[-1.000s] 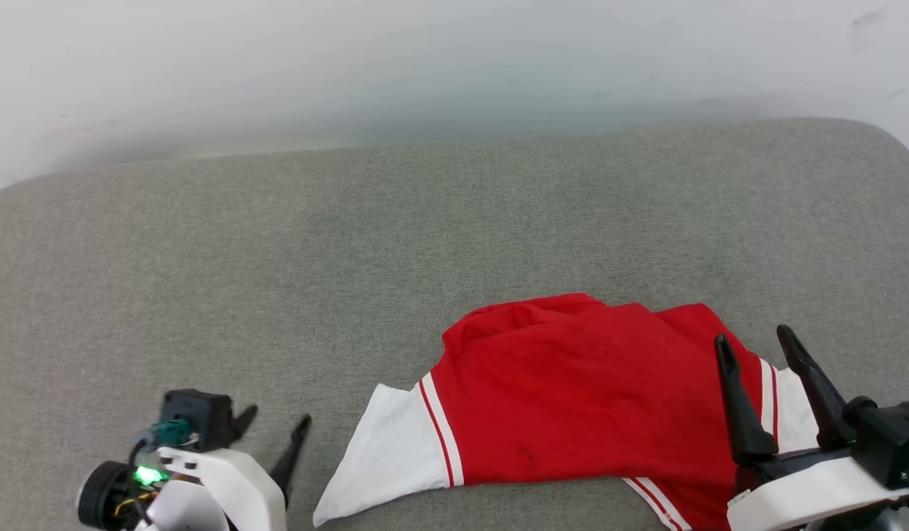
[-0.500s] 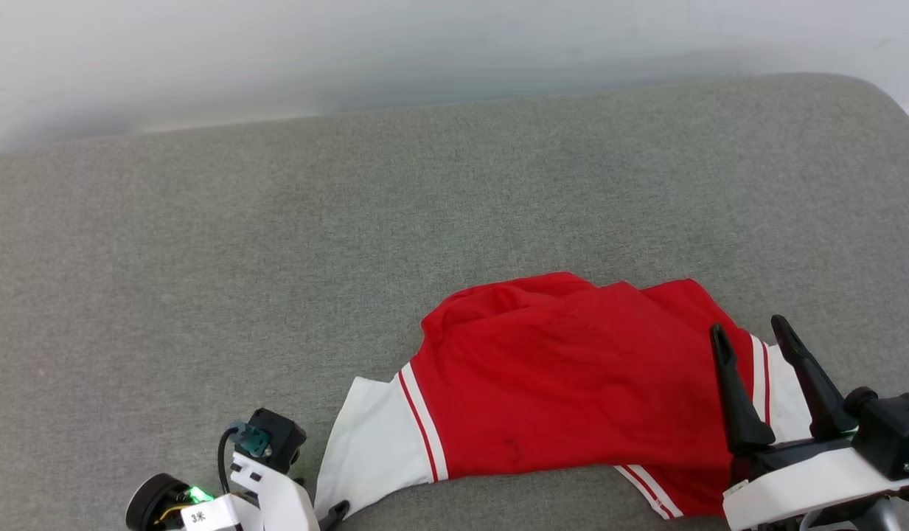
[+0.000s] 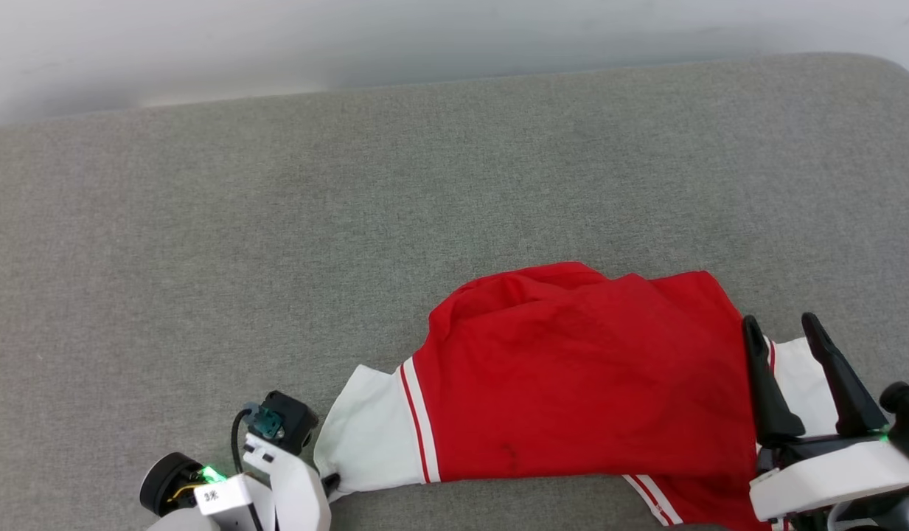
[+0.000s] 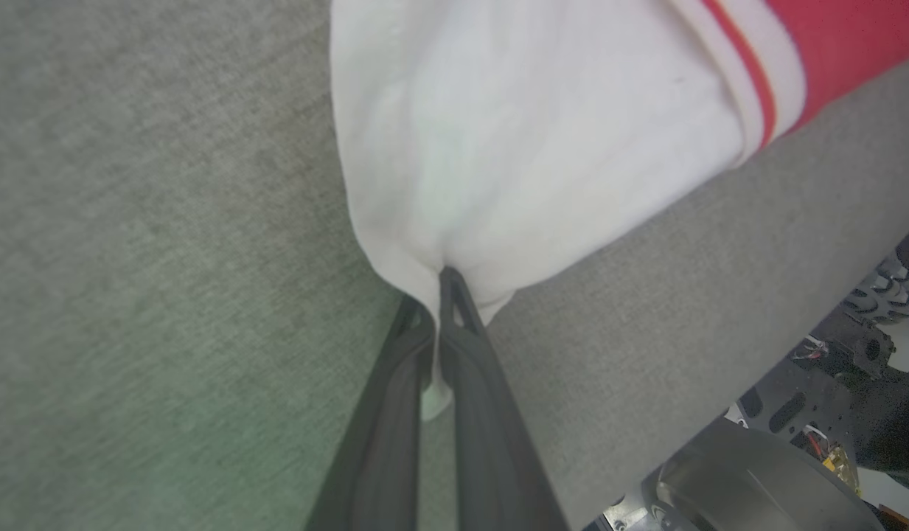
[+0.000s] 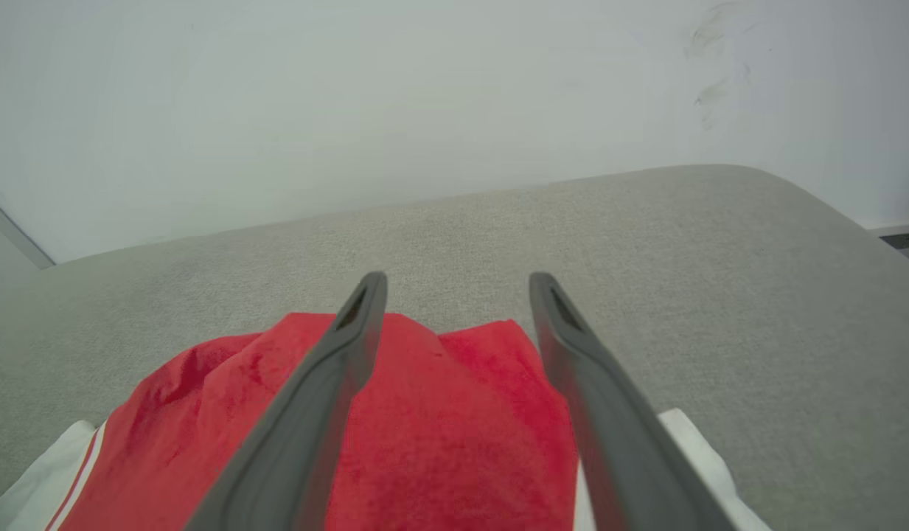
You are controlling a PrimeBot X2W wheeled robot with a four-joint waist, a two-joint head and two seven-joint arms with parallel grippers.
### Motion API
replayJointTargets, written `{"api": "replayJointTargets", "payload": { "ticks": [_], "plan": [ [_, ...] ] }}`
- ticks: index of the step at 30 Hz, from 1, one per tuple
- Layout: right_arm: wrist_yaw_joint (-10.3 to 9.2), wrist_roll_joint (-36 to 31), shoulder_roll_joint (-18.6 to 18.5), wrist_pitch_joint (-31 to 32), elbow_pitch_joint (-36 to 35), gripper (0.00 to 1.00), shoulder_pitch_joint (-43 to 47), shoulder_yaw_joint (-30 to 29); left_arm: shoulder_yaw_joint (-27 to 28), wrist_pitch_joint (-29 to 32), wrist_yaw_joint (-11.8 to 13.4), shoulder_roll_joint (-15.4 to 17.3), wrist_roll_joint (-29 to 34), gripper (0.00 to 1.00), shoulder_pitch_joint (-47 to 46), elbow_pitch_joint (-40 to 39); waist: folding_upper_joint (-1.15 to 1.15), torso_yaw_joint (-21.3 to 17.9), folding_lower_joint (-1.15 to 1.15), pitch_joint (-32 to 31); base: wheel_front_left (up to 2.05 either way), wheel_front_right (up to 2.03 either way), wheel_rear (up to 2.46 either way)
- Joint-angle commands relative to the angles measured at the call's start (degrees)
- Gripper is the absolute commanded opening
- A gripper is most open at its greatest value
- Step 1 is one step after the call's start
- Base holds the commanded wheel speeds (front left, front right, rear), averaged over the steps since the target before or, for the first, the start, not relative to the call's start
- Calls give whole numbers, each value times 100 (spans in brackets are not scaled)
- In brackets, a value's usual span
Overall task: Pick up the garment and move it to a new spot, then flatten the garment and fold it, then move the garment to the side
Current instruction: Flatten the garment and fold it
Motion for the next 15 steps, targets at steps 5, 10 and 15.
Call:
{"api": "replayJointTargets", "payload": {
  "ticks": [5, 10, 15],
  "plan": [
    [-2, 291, 3, 227, 322, 100, 92, -406, 427, -784, 414, -74, 106, 0, 117, -104, 0, 77, 0, -94, 0, 0, 0],
    [-1, 534, -39, 815, 753, 100, 230, -1070, 715, -1237, 680, 30, 204, 0, 204, -488, 0, 157, 0, -169, 0, 0, 0],
    [-1, 777, -259, 2228, 1122, 100, 386, -1765, 788, -1354, 797, 159, 335, 0, 220, -848, 0, 172, 0, -240, 0, 0, 0]
  ]
}}
